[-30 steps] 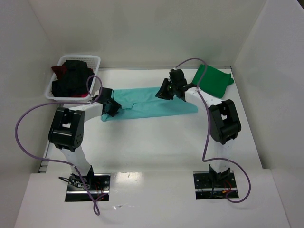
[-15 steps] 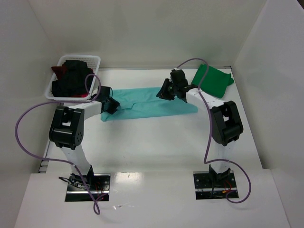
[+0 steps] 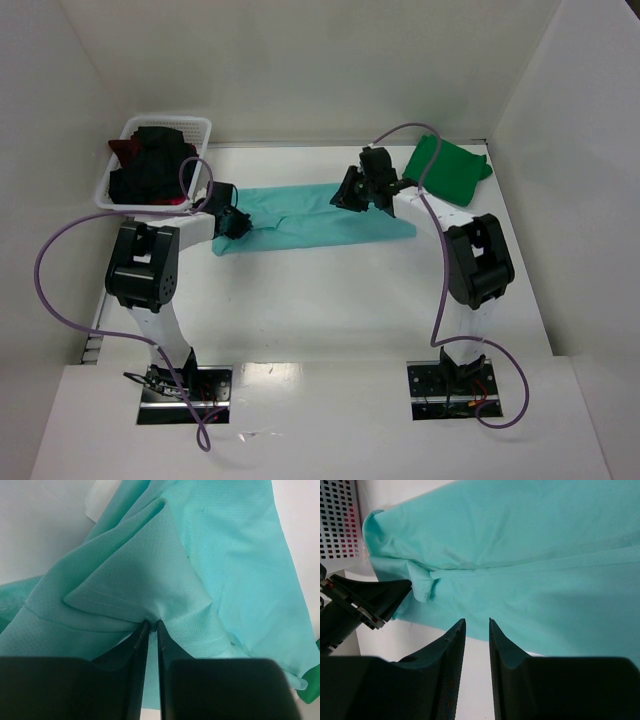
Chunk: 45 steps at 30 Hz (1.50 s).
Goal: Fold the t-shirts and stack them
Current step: Fold the other side of the tshirt into a rectangle
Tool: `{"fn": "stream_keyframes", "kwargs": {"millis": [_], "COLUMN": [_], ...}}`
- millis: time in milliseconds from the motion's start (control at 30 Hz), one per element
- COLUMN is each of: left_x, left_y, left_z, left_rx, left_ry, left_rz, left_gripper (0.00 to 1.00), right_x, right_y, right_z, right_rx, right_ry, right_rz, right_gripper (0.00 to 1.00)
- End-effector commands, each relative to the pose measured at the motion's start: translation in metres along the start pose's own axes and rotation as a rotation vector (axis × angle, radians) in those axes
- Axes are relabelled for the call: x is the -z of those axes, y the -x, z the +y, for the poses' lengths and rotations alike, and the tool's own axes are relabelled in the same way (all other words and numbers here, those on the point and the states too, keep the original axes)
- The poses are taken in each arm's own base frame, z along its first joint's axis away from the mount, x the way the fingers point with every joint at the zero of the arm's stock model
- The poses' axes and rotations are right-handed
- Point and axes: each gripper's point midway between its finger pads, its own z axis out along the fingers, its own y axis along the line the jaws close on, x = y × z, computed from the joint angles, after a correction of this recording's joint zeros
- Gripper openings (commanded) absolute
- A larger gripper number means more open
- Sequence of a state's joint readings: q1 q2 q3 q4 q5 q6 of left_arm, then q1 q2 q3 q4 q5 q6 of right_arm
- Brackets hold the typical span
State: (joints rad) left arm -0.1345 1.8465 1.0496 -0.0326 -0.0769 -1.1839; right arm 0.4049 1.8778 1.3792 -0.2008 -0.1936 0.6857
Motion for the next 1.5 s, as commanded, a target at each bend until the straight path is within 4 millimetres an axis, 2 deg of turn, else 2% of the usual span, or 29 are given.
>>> {"fn": "stream_keyframes", "kwargs": {"millis": [0, 233, 300, 333, 467, 533, 567, 600, 833, 900, 967, 1033, 1200, 1233, 1267, 1300, 1333, 1400, 1467], "left_x": [-0.002, -0.002, -0.003, -0.004, -0.005, -0.004, -0.007, -0.004, -0.014, -0.014, -0.021, -0.021, -0.024, -0.029, -0.033, -0.029, -0.033, -0.037, -0.037], "left_y": [0.011, 0.017, 0.02, 0.022, 0.026, 0.029, 0.031, 0.037, 0.05, 0.06, 0.058, 0.067, 0.07, 0.075, 0.074, 0.079, 0.078, 0.079, 0.083], "left_z": [-0.013, -0.016, -0.024, -0.023, -0.028, -0.033, -0.029, -0.039, -0.059, -0.067, -0.067, -0.076, -0.094, -0.092, -0.092, -0.102, -0.1, -0.099, -0.106], "left_rx": [0.012, 0.014, 0.014, 0.015, 0.016, 0.017, 0.023, 0.025, 0.004, 0.012, 0.002, 0.001, -0.01, -0.004, -0.005, -0.015, -0.015, -0.011, -0.02], "left_ry": [-0.031, -0.031, -0.044, -0.04, -0.045, -0.056, -0.045, -0.066, -0.097, -0.111, -0.109, -0.134, -0.173, -0.168, -0.169, -0.19, -0.178, -0.181, -0.201], "left_rz": [-0.037, -0.06, -0.066, -0.074, -0.087, -0.093, -0.094, -0.105, -0.117, -0.131, -0.121, -0.132, -0.117, -0.121, -0.112, -0.125, -0.118, -0.103, -0.115], "left_gripper": [0.17, 0.0, 0.0, 0.0, 0.0, 0.0, 0.0, 0.0, 0.0, 0.0, 0.0, 0.0, 0.0, 0.01, 0.08, 0.12, 0.18, 0.38, 0.51], "right_x": [0.018, 0.02, 0.02, 0.02, 0.027, 0.027, 0.027, 0.027, 0.031, 0.03, 0.033, 0.035, 0.038, 0.038, 0.038, 0.04, 0.04, 0.04, 0.042], "right_y": [0.019, 0.021, 0.021, 0.022, 0.031, 0.031, 0.032, 0.032, 0.041, 0.038, 0.041, 0.041, 0.047, 0.047, 0.047, 0.046, 0.047, 0.047, 0.046], "right_z": [0.013, 0.009, 0.009, 0.002, 0.005, -0.001, -0.001, -0.001, -0.007, -0.01, -0.015, -0.013, -0.018, -0.018, -0.018, -0.018, -0.019, -0.019, -0.021], "right_rx": [0.023, 0.017, 0.017, 0.009, 0.009, 0.001, 0.0, 0.0, -0.009, -0.011, -0.017, -0.024, -0.038, -0.038, -0.047, -0.048, -0.048, -0.057, -0.058], "right_ry": [0.032, 0.028, 0.028, 0.015, 0.029, 0.017, 0.017, 0.017, 0.007, 0.001, -0.011, -0.005, -0.019, -0.019, -0.019, -0.019, -0.027, -0.026, -0.033], "right_rz": [-0.078, -0.084, -0.084, -0.082, -0.11, -0.109, -0.109, -0.109, -0.133, -0.126, -0.138, -0.145, -0.171, -0.171, -0.171, -0.171, -0.178, -0.179, -0.185], "right_gripper": [0.31, 0.31, 0.31, 0.31, 0.31, 0.31, 0.31, 0.31, 0.31, 0.31, 0.33, 0.33, 0.34, 0.34, 0.35, 0.35, 0.35, 0.35, 0.35]}}
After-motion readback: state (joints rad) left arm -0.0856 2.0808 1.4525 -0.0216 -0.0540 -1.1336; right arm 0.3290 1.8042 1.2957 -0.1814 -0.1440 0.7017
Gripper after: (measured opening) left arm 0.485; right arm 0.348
